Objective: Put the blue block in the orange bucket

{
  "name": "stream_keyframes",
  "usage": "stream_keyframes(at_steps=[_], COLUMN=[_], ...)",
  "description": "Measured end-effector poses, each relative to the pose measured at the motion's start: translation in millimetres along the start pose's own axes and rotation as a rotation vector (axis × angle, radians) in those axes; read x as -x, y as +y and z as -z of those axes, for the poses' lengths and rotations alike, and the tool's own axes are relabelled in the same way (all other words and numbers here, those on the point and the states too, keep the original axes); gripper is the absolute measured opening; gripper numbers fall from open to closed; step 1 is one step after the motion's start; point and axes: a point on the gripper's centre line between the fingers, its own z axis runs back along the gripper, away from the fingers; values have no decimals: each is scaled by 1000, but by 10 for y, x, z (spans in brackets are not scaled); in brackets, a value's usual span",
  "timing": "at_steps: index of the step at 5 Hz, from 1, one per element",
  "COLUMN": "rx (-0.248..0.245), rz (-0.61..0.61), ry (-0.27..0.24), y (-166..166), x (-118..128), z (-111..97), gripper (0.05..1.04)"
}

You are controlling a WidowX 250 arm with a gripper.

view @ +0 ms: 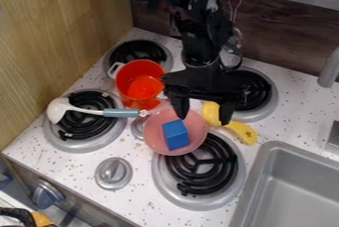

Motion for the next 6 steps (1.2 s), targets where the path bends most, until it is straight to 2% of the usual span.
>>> stream_keyframes(at_steps=[2, 3, 4, 5, 6], rx=[-69, -52, -55, -70, -84], rz=[-240, -325, -394, -437, -466], ry=[110, 148, 231, 261, 324], y=[203, 285, 332, 394, 386], x=[35, -7, -23, -37, -23], z=[74, 111, 194, 274, 362], gripper=[1000, 1000, 1000, 1000, 1000])
